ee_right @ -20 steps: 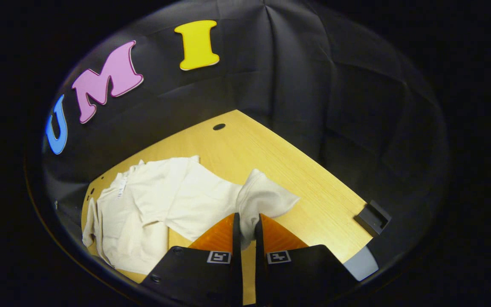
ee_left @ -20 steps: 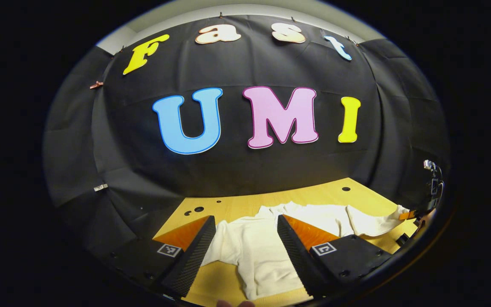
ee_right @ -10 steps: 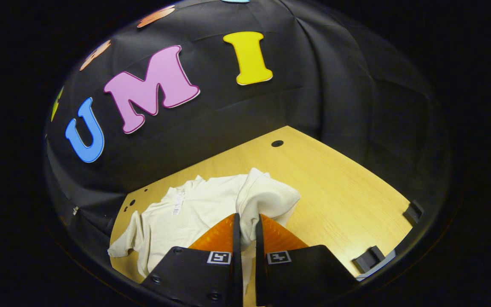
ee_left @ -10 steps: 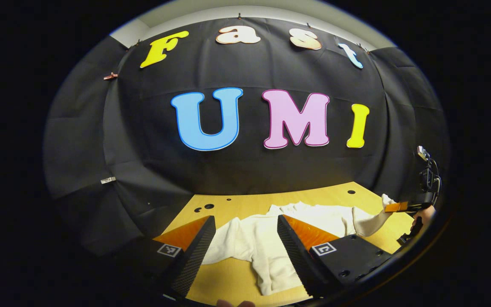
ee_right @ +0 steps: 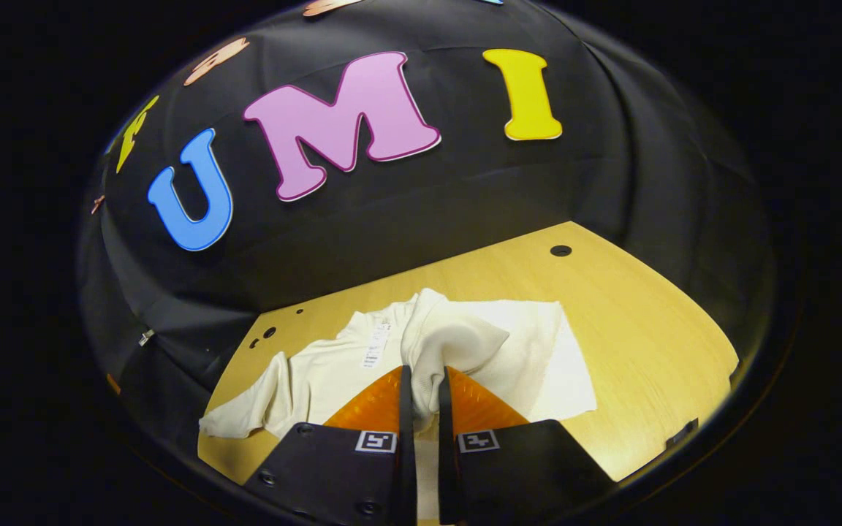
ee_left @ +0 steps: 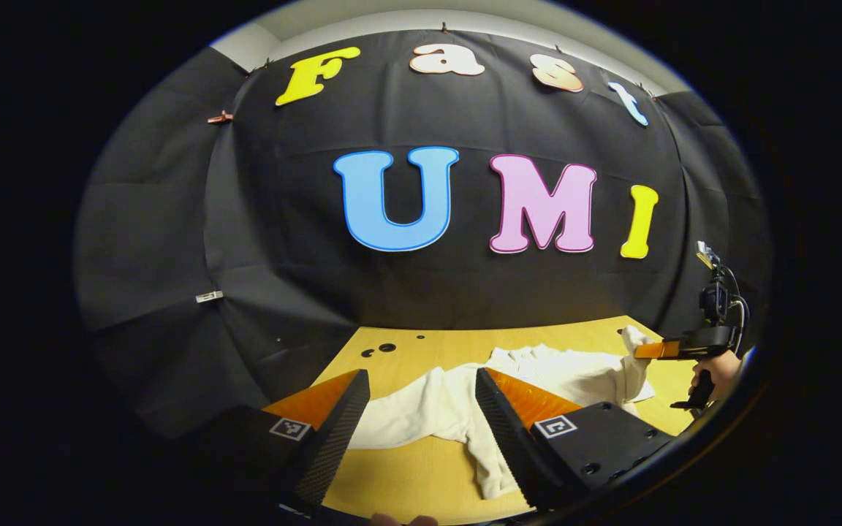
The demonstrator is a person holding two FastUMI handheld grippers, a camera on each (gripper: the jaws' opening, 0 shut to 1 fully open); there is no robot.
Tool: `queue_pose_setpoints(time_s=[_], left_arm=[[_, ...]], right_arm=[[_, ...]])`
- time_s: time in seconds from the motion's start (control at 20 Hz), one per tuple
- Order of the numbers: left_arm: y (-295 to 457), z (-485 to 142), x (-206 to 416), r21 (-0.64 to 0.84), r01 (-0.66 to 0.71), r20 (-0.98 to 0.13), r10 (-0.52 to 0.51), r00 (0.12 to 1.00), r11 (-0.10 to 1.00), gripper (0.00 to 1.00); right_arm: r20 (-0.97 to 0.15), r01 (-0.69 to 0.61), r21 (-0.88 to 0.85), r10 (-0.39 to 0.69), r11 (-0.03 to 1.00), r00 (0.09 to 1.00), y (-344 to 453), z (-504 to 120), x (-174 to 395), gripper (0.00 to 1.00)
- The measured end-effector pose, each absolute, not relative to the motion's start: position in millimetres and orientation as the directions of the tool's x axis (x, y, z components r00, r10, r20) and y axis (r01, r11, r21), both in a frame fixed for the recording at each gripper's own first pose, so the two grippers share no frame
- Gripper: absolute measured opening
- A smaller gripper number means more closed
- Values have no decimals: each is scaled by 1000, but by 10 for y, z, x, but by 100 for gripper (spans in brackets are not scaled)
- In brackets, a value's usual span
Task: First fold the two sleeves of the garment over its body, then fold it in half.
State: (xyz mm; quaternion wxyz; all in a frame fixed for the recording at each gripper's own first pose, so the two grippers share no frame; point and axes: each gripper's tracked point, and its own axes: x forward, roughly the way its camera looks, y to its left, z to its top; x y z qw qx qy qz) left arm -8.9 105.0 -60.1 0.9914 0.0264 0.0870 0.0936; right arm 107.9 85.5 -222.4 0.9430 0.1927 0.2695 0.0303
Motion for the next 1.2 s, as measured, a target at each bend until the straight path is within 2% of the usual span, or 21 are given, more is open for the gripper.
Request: queue_pose_setpoints(time_s=[0.5, 1.15, 1.2], left_arm=[[1488, -843, -205, 32, -243, -215, 244, 946, 970, 95], [2133, -1186, -390, 43, -364, -266, 362, 893, 930, 95], [2166, -1215, -425, 43, -372, -271, 369, 889, 927, 95]], right_arm=[[-568, -64, 370, 280, 927, 774, 1964, -2609, 1215, 16], [-720, -124, 278, 292, 953, 630, 2745, -3389, 1096, 16], [-730, -124, 275, 291, 953, 618, 2770, -3445, 1078, 10]])
